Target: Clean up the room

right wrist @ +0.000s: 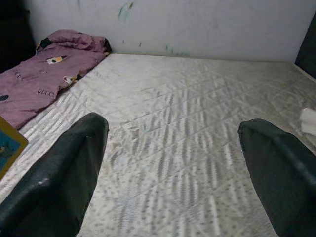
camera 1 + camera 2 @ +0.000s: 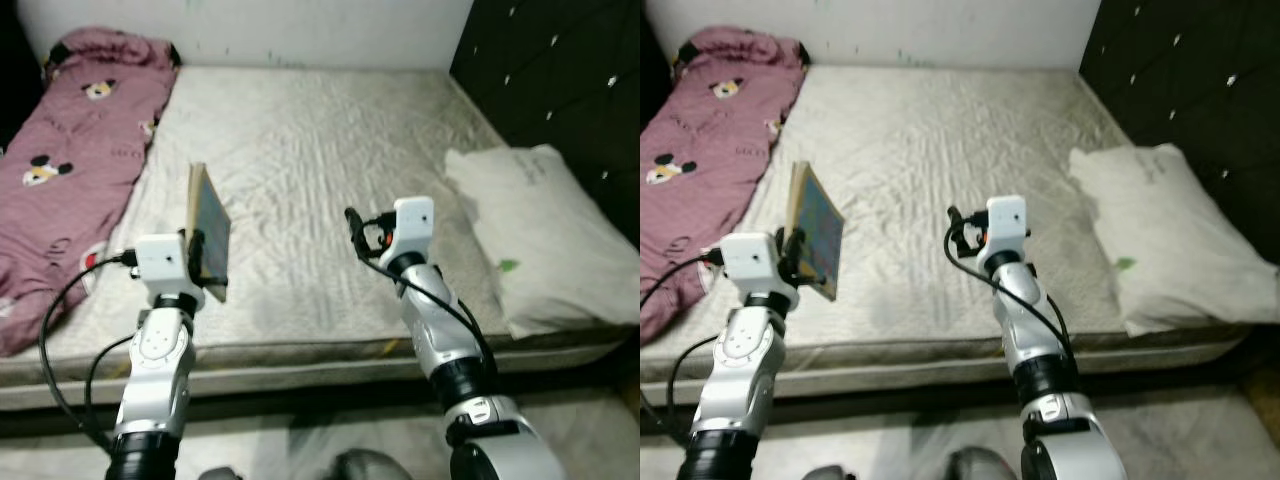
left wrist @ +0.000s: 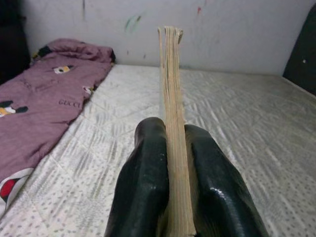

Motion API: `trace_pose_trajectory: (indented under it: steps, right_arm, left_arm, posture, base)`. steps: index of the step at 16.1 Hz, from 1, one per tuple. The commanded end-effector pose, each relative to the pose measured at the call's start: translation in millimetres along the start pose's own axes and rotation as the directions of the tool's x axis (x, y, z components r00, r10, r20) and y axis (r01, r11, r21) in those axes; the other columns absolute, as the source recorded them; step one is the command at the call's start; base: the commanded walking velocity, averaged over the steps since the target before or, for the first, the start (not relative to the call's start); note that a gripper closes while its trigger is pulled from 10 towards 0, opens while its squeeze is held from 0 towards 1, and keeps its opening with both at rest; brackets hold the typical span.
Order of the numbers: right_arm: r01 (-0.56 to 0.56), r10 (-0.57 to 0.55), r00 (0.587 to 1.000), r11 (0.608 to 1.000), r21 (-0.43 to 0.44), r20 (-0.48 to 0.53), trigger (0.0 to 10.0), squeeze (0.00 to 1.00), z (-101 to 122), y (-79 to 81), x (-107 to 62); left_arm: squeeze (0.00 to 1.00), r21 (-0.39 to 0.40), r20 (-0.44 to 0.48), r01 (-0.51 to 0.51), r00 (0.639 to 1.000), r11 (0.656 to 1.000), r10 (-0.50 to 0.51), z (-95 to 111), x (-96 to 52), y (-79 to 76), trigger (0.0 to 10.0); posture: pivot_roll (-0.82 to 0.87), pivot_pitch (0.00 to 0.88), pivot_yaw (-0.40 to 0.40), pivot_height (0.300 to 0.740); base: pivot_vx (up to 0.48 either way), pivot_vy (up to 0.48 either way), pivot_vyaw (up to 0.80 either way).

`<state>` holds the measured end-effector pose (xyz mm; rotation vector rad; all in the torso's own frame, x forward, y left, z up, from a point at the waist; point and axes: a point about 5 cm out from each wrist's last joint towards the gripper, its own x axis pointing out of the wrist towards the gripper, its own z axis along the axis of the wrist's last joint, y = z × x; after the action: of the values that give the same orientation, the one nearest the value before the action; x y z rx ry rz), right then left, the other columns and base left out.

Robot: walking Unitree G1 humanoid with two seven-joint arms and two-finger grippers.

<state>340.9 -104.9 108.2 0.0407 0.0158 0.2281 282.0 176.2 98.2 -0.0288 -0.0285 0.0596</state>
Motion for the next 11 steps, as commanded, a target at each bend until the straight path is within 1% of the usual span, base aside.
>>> trace_pose_trajectory:
  steps: [1, 4, 11]
  right_arm:
    - [0.017, -0.017, 1.0, 1.0, -0.015, -0.004, 10.0, 0.0, -0.5, -8.4, -1.2]
    - [0.016, -0.016, 1.0, 1.0, -0.017, -0.003, 10.0, 0.0, -0.4, -8.4, -1.0]
    - [0.018, -0.018, 1.0, 1.0, -0.016, -0.001, 10.0, 0.0, -0.7, -8.9, -1.3]
  left_arm:
    - [0.0, -0.012, 0.042, 0.028, 0.999, 1.0, -0.027, 9.0, 2.8, -8.0, 10.0]
    - [0.0, -0.014, 0.044, 0.029, 0.999, 0.999, -0.029, 9.3, 2.9, -8.6, 10.0]
    - [0.0, -0.029, 0.06, 0.047, 0.997, 0.998, -0.046, 10.7, 2.9, -11.4, 10.0]
  posture:
    - [-0.05, 0.0, -0.04, 0.74]
    - [-0.05, 0.0, -0.038, 0.74]
    - [-0.05, 0.0, -0.038, 0.74]
  base:
    - [0.0, -0.326, 0.0]
    - [0.0, -0.311, 0.0]
    - [0.0, 0.0, 0.0]
